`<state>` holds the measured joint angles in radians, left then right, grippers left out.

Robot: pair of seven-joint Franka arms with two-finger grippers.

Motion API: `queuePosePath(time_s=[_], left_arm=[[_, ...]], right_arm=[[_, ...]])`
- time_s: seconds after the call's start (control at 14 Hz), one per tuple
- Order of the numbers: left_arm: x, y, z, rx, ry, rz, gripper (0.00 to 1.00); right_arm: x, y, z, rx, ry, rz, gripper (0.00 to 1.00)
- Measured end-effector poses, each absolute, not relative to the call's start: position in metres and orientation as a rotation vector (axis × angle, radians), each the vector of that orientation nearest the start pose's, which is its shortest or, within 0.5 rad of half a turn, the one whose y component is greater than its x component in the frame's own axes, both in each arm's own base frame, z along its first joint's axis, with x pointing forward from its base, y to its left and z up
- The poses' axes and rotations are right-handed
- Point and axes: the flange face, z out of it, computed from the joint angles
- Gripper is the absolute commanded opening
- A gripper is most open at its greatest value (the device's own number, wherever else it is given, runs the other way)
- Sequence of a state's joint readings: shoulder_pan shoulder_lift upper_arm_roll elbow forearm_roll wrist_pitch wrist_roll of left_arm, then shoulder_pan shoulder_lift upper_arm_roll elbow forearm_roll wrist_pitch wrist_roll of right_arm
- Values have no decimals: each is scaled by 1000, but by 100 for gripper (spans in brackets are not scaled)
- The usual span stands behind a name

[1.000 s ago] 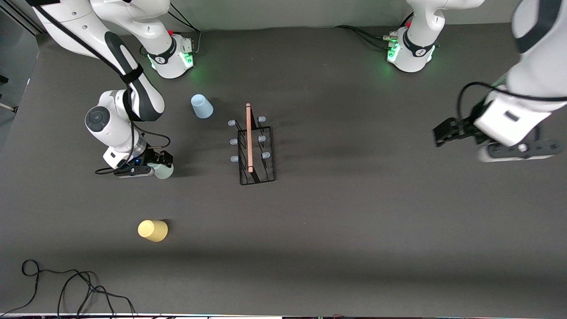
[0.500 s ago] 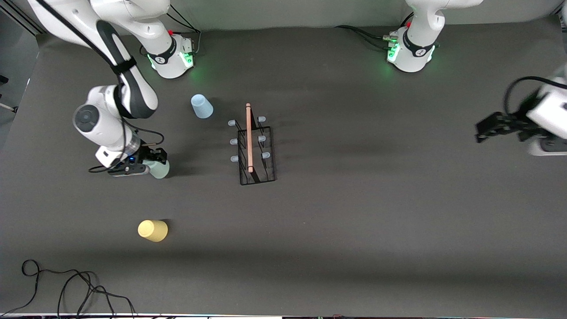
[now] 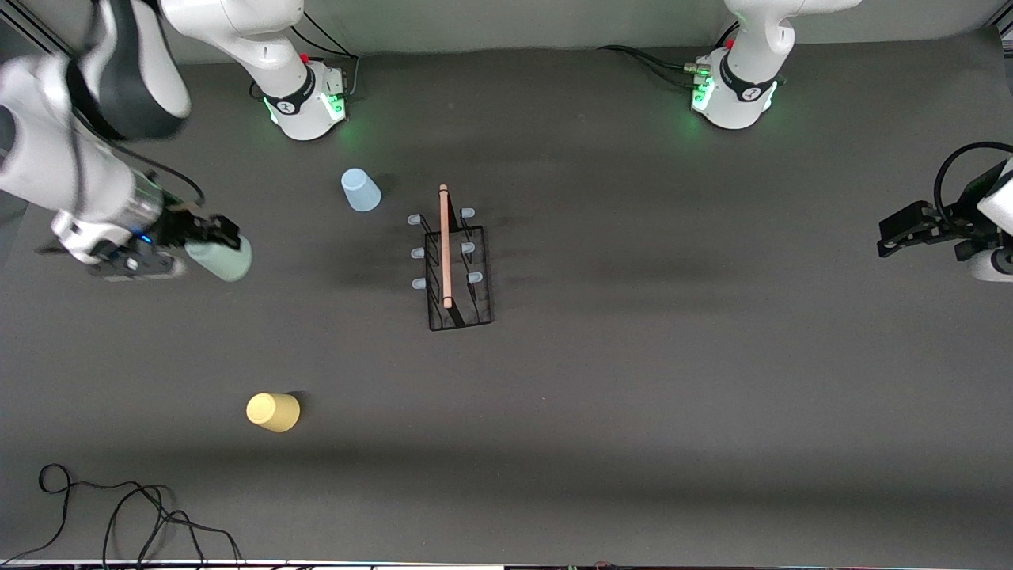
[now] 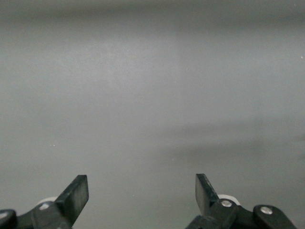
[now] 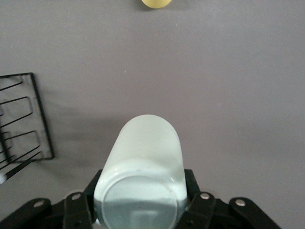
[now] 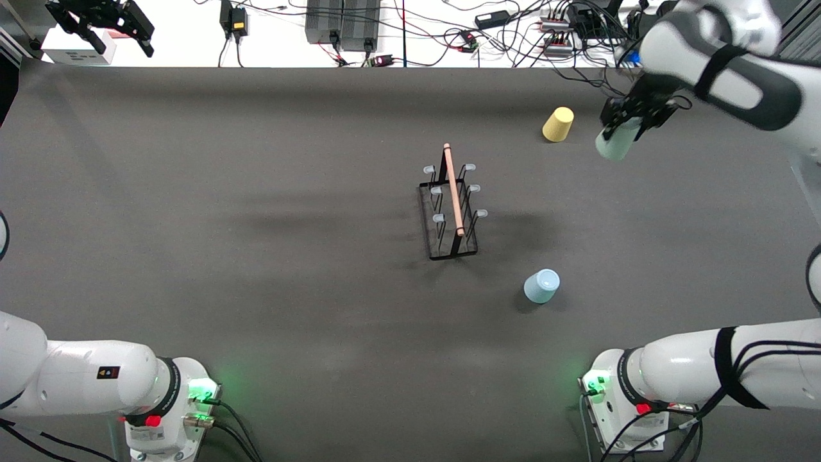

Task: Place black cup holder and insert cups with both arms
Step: 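Lift the green cup with the right gripper and carry it to the rack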

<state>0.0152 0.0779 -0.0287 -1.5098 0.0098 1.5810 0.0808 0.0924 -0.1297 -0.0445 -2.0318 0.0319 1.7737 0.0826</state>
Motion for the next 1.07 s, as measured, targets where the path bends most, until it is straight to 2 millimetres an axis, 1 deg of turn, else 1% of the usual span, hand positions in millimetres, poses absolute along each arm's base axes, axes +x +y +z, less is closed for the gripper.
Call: queuePosePath(time_s=[0.07, 0.14, 0.21, 0.29, 0.36, 0.43, 0.57, 0.64, 0.71, 0.79, 0.86, 0.93, 1.0, 1.07], left_arm=[[577, -3, 611, -3130, 163, 21, 100], [574, 2, 612, -3129, 162, 36, 100], [569, 8, 613, -3129, 158, 39, 100], [565, 14, 613, -3129, 155, 43, 100], [563, 16, 612, -3129, 150, 47, 100], [562, 17, 611, -3130, 149, 52, 100], [561, 16, 605, -3130, 151, 70, 100], [561, 16, 603, -3130, 153, 77, 100], [561, 15, 603, -3130, 155, 80, 100], [561, 14, 602, -3130, 157, 82, 100], [561, 14, 601, -3130, 159, 88, 100], [559, 12, 600, -3130, 163, 106, 100], [559, 10, 599, -3130, 168, 118, 100], [558, 8, 599, -3129, 173, 125, 100]], right_arm=[[498, 28, 512, -3105, 125, 205, 24], [492, 32, 526, -3104, 200, 207, 24], [484, 44, 536, -3102, 282, 212, 24], [477, 66, 542, -3101, 367, 209, 24], [471, 94, 544, -3100, 458, 210, 23], [463, 127, 544, -3099, 551, 210, 22], [444, 197, 536, -3078, 740, 197, 20], [435, 227, 529, -3054, 824, 192, 20], [429, 254, 520, -3029, 899, 187, 20], [424, 276, 509, -3007, 962, 182, 20], [420, 295, 496, -2991, 1003, 175, 20], [417, 310, 482, -2981, 1028, 165, 20], [416, 318, 468, -2974, 1042, 158, 20], [416, 320, 453, -2968, 1048, 151, 20]])
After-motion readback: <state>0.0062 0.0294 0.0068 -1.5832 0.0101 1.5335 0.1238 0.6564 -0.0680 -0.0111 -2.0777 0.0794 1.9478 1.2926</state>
